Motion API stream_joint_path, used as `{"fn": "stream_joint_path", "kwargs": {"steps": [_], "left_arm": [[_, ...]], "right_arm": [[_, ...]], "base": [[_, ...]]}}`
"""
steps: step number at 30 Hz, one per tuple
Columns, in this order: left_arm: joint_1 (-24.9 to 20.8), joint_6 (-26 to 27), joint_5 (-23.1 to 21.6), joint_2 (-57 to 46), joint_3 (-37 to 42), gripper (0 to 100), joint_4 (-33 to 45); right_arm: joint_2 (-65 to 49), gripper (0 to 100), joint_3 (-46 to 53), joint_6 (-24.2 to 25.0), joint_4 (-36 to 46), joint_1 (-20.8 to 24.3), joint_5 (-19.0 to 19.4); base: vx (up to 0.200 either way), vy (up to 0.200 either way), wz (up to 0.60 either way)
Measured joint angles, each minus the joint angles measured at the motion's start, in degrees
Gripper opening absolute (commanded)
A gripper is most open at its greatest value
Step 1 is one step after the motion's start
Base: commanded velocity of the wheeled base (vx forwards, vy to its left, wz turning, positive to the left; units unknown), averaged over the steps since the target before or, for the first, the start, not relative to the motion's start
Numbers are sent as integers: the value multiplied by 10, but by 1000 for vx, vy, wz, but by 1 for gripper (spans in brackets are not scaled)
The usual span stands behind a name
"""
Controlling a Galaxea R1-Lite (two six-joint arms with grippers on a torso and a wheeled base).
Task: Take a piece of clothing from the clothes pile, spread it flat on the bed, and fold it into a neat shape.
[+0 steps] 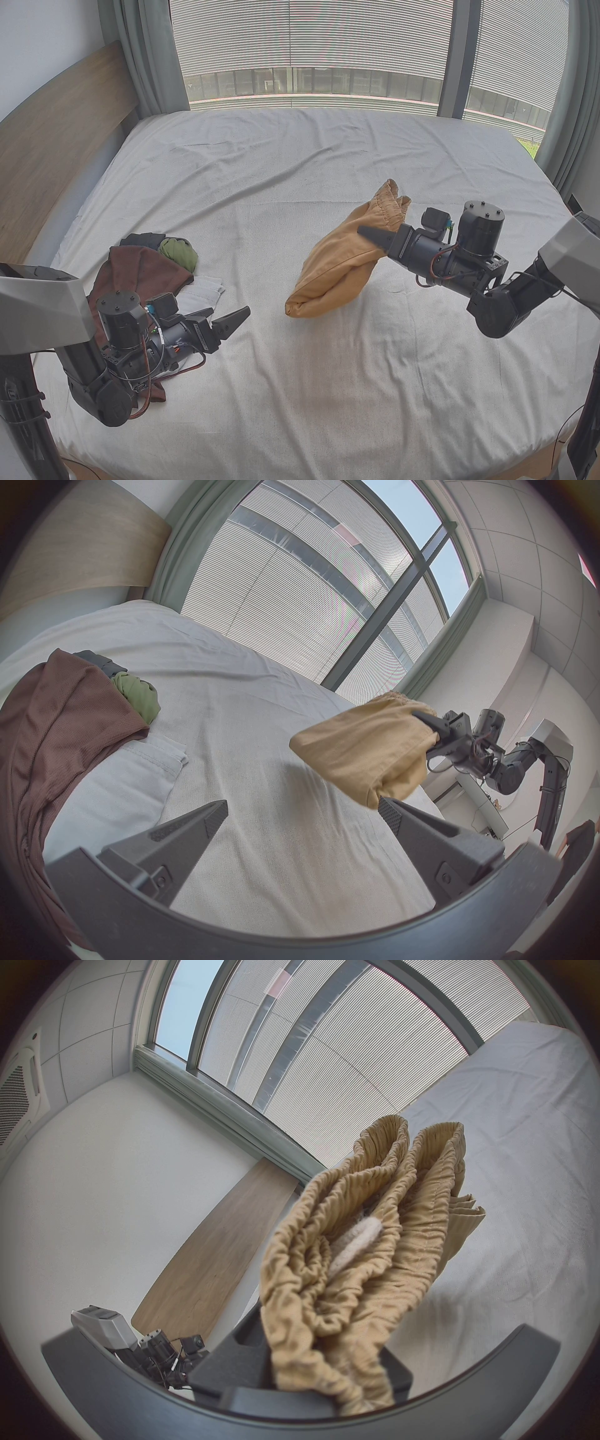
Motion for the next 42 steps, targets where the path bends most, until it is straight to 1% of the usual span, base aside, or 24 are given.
{"fn": "stream_joint_path", "kwargs": {"steps": [7,18,28,33,37,42], "left_arm": [[0,-1,0,0,4,100,0],[4,-1,-8,0,5,100,0],[4,-1,-8,0,9,100,0],[4,-1,-8,0,11,100,0],[4,-1,-8,0,13,100,0],[5,-1,-7,0,14,100,0]], "right_arm": [[8,0,-83,0,57,0,0],[54,0,-205,0,130,0,0],[106,0,-294,0,171,4,0],[124,0,-324,0,177,6,0],[141,0,-359,1,210,7,0],[160,0,-404,1,221,8,0]], "base": [[0,0,0],[0,0,0],[0,0,0],[0,0,0],[0,0,0],[0,0,0]]}}
